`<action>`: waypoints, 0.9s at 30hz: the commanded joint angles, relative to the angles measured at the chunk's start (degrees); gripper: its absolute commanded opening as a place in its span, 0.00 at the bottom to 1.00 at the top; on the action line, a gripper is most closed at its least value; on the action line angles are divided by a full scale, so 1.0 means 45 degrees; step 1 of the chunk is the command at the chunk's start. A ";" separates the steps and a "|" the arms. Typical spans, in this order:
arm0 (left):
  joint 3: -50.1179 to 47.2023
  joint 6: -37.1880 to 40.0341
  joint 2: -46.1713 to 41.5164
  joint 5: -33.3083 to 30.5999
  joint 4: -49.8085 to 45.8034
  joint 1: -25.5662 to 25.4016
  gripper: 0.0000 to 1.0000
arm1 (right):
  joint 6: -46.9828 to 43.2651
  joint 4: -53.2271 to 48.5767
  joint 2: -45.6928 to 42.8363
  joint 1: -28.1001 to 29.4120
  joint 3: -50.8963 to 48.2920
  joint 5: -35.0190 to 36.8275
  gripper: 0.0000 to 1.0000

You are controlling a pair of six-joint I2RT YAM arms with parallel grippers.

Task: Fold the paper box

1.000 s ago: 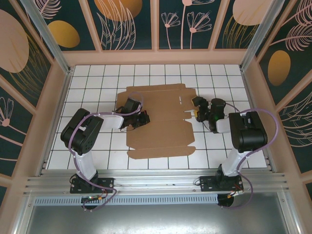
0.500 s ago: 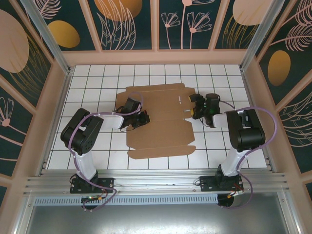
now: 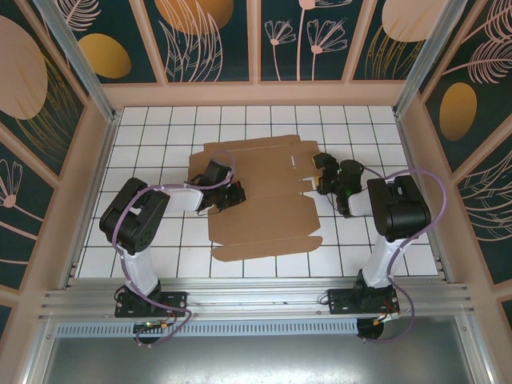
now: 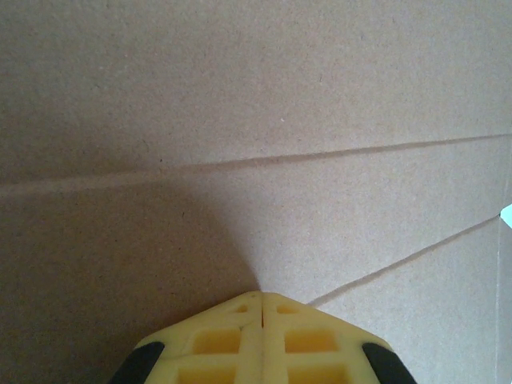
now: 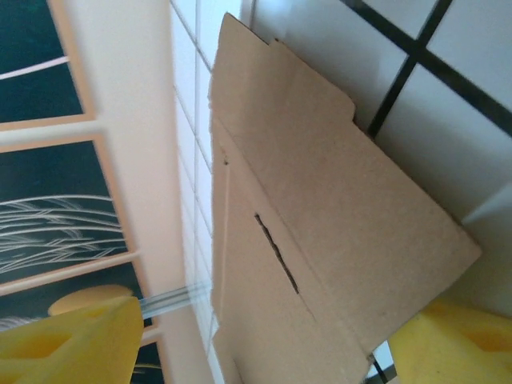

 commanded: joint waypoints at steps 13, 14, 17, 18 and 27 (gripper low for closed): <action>-0.0267 0.0457 0.0623 -0.0841 -0.1278 0.0065 0.00 | -0.0952 0.5885 0.2244 -0.0965 0.0032 -0.1922 0.44; -0.0259 0.0462 0.0648 -0.0841 -0.1292 0.0070 0.00 | -0.1060 0.5767 0.2235 -0.0980 0.0088 -0.2003 0.39; -0.0258 0.0425 0.0604 -0.0773 -0.1216 0.0065 0.00 | -0.1374 0.5470 0.2253 -0.0990 0.0193 -0.2191 0.27; -0.0275 0.0362 0.0521 -0.0729 -0.1152 0.0067 0.00 | -0.1485 0.5401 0.2238 -0.0983 0.0194 -0.2229 0.24; 0.0023 0.0188 -0.0602 -0.0160 -0.1206 0.0066 0.01 | -0.4296 0.2479 0.1319 -0.1007 0.0603 -0.2059 0.12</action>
